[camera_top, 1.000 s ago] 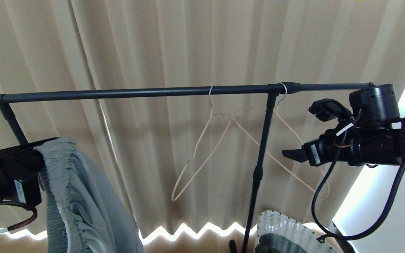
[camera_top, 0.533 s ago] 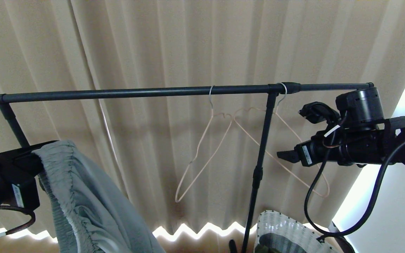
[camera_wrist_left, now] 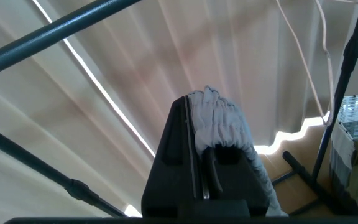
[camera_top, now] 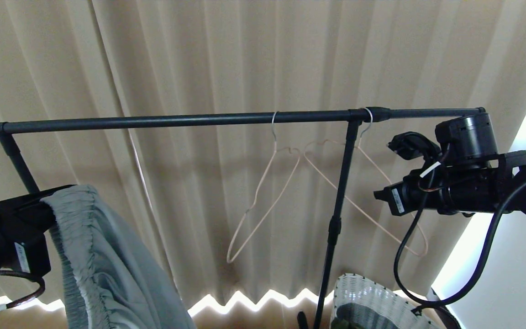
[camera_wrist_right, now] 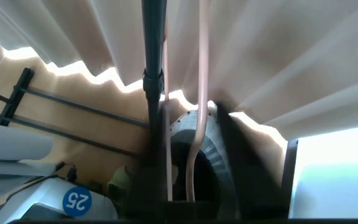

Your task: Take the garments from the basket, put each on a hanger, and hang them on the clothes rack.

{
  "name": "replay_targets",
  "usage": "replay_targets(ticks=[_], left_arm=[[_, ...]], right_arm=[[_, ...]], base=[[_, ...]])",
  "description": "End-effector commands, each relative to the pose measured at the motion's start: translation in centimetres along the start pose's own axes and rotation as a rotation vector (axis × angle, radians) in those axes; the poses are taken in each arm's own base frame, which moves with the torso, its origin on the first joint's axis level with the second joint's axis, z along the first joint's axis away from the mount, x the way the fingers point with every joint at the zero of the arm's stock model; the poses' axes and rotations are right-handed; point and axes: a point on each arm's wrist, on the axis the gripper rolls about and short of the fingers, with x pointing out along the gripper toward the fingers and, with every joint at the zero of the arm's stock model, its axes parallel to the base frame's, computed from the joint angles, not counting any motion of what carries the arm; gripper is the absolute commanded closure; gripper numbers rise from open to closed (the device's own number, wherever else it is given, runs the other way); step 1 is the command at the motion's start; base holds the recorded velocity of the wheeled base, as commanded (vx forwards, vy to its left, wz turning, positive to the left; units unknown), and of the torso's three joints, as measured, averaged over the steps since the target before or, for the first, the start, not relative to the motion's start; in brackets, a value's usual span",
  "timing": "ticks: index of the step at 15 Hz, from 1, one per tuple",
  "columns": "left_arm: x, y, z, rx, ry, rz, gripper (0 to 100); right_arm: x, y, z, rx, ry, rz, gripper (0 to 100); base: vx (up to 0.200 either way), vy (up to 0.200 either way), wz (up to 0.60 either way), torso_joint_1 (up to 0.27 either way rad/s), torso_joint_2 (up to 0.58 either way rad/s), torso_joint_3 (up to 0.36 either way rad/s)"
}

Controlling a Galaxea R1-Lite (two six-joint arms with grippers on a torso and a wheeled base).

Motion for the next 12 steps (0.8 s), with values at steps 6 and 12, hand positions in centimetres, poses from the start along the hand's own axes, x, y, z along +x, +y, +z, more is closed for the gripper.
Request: replay_targets(ticks=[6,12], left_arm=[[0.0,0.0,0.0,0.000,0.000,0.000,100],[0.0,0.0,0.1,0.001,-0.005,0.001,100]], right_arm=[[-1.6,-0.1,0.5,0.001,-0.044,-0.005,100],[-4.2,-0.6,1.0,0.012,-0.111,-0.023,100]], base=[[0.000,0.000,0.00,0.000,0.00,0.000],[0.000,0.000,0.00,0.000,0.00,0.000]])
